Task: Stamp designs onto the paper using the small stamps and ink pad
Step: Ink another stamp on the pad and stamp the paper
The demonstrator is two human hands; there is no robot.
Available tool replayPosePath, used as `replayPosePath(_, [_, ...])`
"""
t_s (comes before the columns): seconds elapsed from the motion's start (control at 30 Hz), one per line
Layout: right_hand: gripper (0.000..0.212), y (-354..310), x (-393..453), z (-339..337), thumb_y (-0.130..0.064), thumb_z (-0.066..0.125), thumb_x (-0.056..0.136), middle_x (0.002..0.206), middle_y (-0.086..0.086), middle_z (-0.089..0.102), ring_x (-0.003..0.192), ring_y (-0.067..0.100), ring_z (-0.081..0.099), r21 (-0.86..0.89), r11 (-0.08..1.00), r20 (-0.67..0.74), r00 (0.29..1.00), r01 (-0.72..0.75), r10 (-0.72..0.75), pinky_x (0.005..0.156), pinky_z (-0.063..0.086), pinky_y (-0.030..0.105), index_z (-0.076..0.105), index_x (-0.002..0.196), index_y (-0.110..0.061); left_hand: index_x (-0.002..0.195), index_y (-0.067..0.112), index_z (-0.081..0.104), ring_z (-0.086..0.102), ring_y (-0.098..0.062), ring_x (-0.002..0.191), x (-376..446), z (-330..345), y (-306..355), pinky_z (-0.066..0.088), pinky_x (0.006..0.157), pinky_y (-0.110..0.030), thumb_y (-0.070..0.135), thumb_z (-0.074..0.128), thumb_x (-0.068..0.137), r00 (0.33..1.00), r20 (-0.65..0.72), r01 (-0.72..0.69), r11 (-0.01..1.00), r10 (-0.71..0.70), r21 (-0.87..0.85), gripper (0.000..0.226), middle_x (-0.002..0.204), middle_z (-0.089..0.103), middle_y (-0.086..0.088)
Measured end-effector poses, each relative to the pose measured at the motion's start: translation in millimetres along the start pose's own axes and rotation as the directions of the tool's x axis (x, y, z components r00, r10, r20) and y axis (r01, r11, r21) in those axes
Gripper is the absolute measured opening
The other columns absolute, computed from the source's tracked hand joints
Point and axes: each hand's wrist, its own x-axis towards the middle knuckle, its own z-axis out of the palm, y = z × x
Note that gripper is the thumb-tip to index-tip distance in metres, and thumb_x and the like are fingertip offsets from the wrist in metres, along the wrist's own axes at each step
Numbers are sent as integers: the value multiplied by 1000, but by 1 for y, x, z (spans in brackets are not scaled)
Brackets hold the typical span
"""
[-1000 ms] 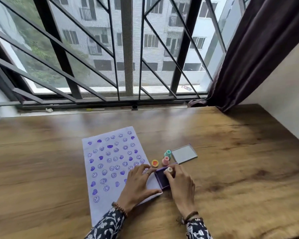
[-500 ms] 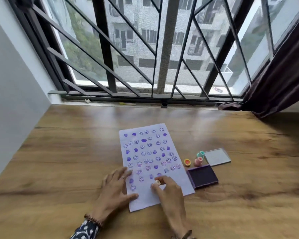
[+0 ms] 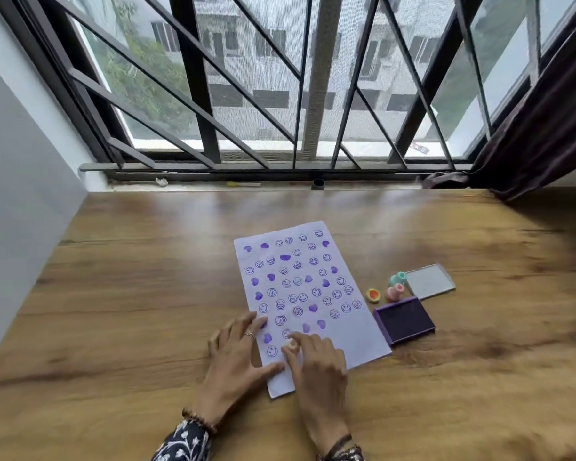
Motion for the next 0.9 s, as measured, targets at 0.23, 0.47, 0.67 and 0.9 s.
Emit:
replayPosePath(0.23, [33,5,-3,8,-38,83,60,70,-12,66,63,13,60,-27,1000,12,1000,-5,5,55,47,26,66,86,-31,130,37,38,29,-15,130,0,1,-2,12,95,-29,77,43,50,1000,4,-10,1000,11,-20,90,142,35,12])
replayPosePath(0.47, [20,13,5,-5,-30,71,77,91,-7,69,86,15,58,300,942,185,978,-153,99,75,44,27,66,96,-26,131,37,35,25,-14,132,-1,-2,0,15,105,-37,68,63,59,1000,23,-11,998,12,-58,83,143,32,13])
replayPosePath(0.67, [4,46,27,-33,-21,72,78,74,-11,68,62,4,51,776,344,359,818,-529,450,60,39,22,70,80,-24,131,37,36,25,-12,130,-1,-4,6,12,105,-34,58,70,62,1000,8,-22,998,22,-64,79,142,33,11])
replayPosePath(0.9, [11,91,43,-60,-23,67,81,69,-5,51,54,7,33,804,-71,542,680,-590,495,44,30,16,71,90,-17,116,30,57,50,-16,115,31,3,52,26,90,-34,42,73,73,977,-161,-156,983,140,-97,48,118,61,8])
